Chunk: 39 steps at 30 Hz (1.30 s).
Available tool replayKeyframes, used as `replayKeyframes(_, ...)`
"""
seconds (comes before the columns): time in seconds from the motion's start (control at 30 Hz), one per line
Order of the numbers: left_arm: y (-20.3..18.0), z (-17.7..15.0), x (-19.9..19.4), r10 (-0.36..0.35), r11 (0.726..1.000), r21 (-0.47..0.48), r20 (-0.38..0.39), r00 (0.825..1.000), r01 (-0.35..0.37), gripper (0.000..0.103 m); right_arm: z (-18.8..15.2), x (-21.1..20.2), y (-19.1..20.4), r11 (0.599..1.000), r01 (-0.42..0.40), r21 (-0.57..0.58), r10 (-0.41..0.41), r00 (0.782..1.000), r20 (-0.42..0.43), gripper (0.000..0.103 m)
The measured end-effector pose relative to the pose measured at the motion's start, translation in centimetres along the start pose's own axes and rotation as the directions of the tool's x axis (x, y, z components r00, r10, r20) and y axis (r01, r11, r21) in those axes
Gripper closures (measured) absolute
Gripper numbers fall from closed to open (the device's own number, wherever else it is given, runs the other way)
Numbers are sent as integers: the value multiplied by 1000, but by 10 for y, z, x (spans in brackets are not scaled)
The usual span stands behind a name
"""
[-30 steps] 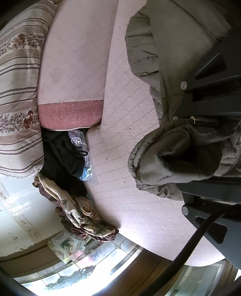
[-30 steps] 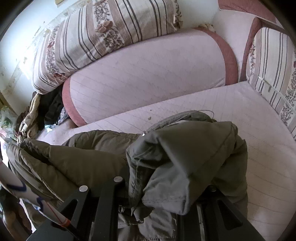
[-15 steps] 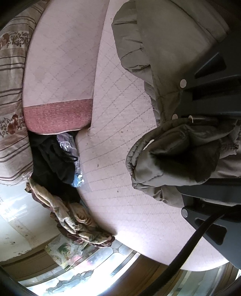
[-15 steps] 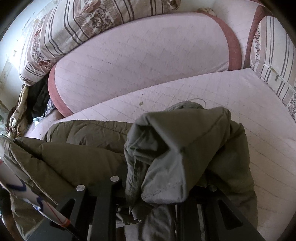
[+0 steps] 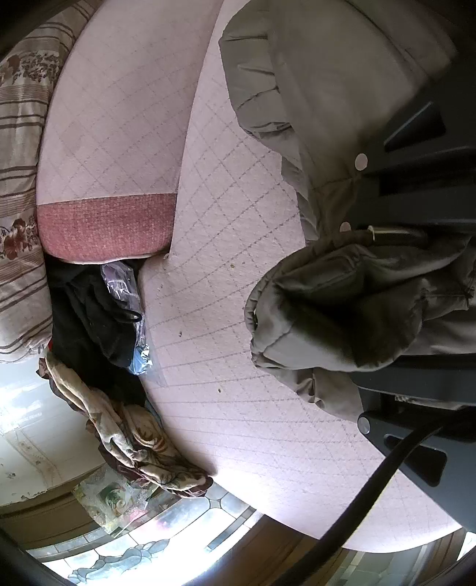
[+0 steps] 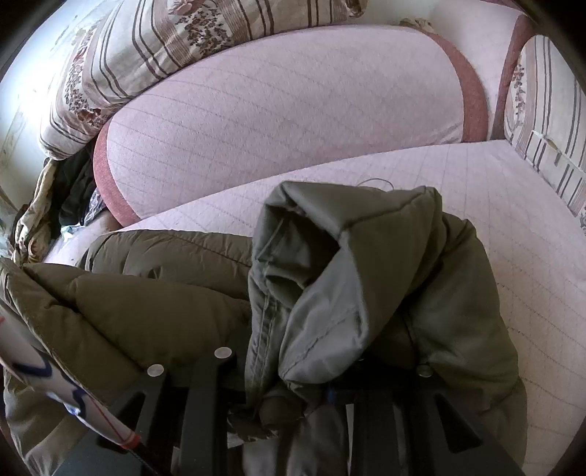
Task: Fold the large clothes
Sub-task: 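Open both tools and release the folded jacket, then press the folded jacket flat with both open tools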
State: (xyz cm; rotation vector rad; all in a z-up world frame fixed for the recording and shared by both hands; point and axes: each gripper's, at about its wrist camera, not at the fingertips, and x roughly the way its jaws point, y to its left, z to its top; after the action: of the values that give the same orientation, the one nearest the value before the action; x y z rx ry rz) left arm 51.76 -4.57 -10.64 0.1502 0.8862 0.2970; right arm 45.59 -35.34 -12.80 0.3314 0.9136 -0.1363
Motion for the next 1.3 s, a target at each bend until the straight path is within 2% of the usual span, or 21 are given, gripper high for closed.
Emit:
replayKeyframes(0.23, 22, 9, -9, -82, 997, -7, -83, 993, 82, 73, 5, -3, 7, 999, 46, -25, -46, 999, -17, 75)
replayKeyframes(0.3, 37, 11, -30, -104, 994, -31, -64, 993, 102, 70, 12, -12, 9, 999, 49, -20, -50, 998, -36, 72)
replayKeyframes(0.4, 66, 12, -68, -155, 985, -83, -30, 988, 152, 64, 22, -47, 5, 1000, -18, 21, 18, 1000, -10, 62)
replayKeyframes(0.5, 85, 7, -101, -170, 981, -92, 4, 985, 170, 47, 26, -77, 3, 997, -55, 53, 54, 998, 17, 51)
replayKeyframes(0.53, 88, 4, -112, -153, 984, -85, 24, 988, 155, 36, 26, -88, 5, 997, -57, 56, 56, 998, 31, 44)
replayKeyframes(0.57, 91, 2, -122, -136, 987, -76, 46, 990, 140, 31, 25, -98, 8, 997, -50, 51, 48, 998, 50, 34)
replayKeyframes(0.6, 93, -1, -129, -128, 989, -66, 63, 990, 132, 31, 23, -110, 12, 999, -34, 37, 31, 997, 77, 28)
replayKeyframes(0.63, 94, -4, -137, -123, 991, -45, 78, 989, 126, 31, 21, -117, 15, 1000, -17, 21, 15, 995, 99, 18)
replayKeyframes(0.73, 97, -9, -151, -124, 992, -8, 88, 988, 125, 31, 17, -137, 29, 995, 94, -43, -86, 982, 170, 16)
replayKeyframes(0.87, 93, -8, -150, -139, 990, -8, 82, 987, 140, 31, 9, -152, 56, 979, 132, -154, -98, 973, 210, 16)
replayKeyframes(1.03, 55, 0, -133, -153, 988, 45, 58, 987, 150, 31, 6, -137, 96, 959, 95, -266, -42, 979, 201, 17)
replayKeyframes(1.17, 14, 13, -105, -172, 982, 80, 13, 985, 171, 31, 18, -92, 106, 957, 111, -268, -69, 984, 163, 17)
replayKeyframes(1.3, -24, 22, -67, -172, 978, 109, -42, 984, 176, 31, 30, -44, 97, 962, 128, -241, -109, 990, 94, 17)
